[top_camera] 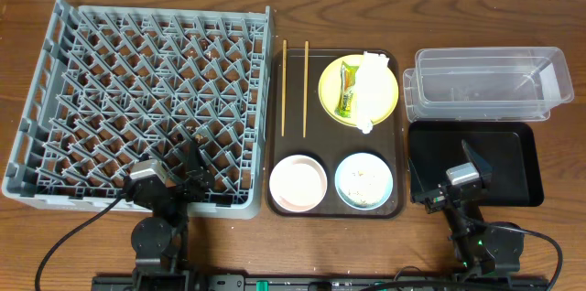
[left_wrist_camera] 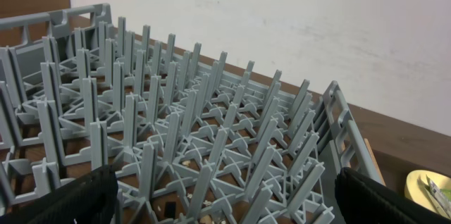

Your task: Sort waste into correct bins and load items into the dishwasher

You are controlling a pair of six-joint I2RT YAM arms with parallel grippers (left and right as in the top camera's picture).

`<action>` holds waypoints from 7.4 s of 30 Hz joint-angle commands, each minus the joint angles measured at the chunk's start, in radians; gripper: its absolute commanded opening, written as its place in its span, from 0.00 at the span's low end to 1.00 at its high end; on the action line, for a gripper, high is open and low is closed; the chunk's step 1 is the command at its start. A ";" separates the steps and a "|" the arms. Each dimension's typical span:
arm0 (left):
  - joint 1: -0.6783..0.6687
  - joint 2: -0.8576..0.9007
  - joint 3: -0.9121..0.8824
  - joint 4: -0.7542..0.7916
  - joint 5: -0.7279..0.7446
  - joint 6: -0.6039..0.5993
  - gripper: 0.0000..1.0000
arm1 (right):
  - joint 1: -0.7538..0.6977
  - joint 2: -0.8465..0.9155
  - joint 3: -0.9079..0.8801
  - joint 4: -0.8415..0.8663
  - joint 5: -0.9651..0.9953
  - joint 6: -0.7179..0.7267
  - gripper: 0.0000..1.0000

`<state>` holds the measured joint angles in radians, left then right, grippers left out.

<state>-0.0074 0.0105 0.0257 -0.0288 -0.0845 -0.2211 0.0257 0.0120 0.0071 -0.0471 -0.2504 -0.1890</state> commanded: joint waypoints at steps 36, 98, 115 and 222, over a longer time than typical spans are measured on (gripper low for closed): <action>0.002 -0.005 -0.022 -0.022 0.052 -0.002 1.00 | -0.005 -0.002 -0.002 0.048 -0.009 0.010 0.99; 0.002 0.982 1.190 -0.722 0.459 0.022 1.00 | 0.306 1.862 1.625 -0.936 0.321 0.594 0.54; 0.002 0.982 1.189 -0.727 0.459 0.021 1.00 | 0.300 2.132 1.625 -0.834 0.339 0.667 0.33; 0.002 0.990 1.189 -0.726 0.414 0.063 1.00 | -0.082 1.709 1.542 -0.844 0.257 0.834 0.45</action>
<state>-0.0074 0.9932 1.1904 -0.7517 0.3336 -0.1783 -0.0700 1.8202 1.5211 -0.9108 0.0658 0.7689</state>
